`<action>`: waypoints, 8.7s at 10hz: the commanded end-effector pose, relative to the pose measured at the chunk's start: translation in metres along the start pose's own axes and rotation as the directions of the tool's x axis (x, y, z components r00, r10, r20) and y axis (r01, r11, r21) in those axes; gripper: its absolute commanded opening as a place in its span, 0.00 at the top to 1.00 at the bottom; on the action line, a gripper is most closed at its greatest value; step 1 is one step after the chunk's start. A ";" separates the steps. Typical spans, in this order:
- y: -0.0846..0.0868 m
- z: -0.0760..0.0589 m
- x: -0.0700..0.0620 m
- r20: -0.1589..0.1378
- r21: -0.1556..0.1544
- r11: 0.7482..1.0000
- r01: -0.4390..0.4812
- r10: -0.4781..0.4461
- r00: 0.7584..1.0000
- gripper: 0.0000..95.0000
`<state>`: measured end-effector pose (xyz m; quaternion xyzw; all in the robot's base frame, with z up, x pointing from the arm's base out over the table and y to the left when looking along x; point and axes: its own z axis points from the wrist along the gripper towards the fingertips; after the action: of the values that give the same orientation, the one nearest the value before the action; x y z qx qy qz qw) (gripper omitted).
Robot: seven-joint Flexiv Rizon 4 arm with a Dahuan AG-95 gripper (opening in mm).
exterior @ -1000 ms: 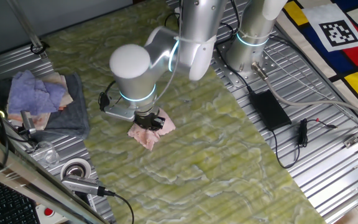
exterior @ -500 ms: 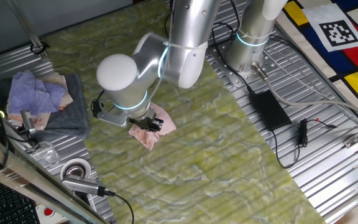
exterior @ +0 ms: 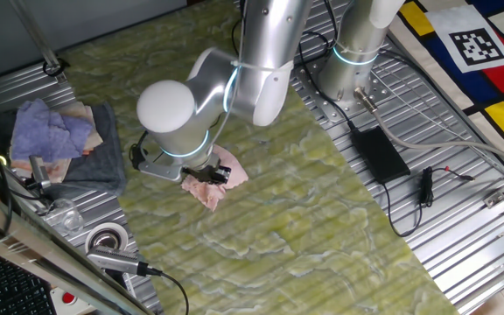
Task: Clean the table with a cloth
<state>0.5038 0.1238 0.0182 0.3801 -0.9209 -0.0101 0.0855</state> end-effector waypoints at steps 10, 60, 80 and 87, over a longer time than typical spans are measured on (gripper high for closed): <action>0.000 0.000 0.001 0.035 -0.030 0.999 -0.028 0.029 0.999 1.00; 0.018 0.032 0.195 -0.020 -0.078 0.997 0.020 -0.022 1.000 1.00; 0.016 0.033 0.197 -0.022 -0.091 0.994 0.063 -0.065 0.998 1.00; 0.007 0.032 0.207 -0.035 -0.109 0.991 0.072 -0.076 0.997 1.00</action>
<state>0.3499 -0.0190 0.0172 0.4090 -0.9025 -0.0544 0.1231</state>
